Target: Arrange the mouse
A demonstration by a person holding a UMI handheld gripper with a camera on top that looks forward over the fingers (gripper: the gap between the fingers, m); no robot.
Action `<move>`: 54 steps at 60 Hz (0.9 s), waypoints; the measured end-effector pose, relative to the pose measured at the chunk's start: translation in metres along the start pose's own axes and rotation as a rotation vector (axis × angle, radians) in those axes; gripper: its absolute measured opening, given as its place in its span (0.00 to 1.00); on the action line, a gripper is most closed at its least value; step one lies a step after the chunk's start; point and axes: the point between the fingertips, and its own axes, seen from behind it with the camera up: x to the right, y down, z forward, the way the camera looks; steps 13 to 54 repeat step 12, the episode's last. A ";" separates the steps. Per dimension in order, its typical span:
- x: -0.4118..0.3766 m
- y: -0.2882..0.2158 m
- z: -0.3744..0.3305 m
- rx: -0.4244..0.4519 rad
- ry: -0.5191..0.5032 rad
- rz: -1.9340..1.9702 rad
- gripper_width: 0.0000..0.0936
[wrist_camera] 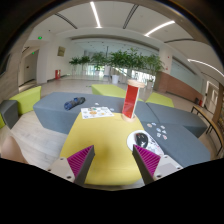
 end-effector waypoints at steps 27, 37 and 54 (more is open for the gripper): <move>-0.026 0.002 -0.008 0.022 -0.019 -0.009 0.89; -0.026 0.002 -0.008 0.022 -0.019 -0.009 0.89; -0.026 0.002 -0.008 0.022 -0.019 -0.009 0.89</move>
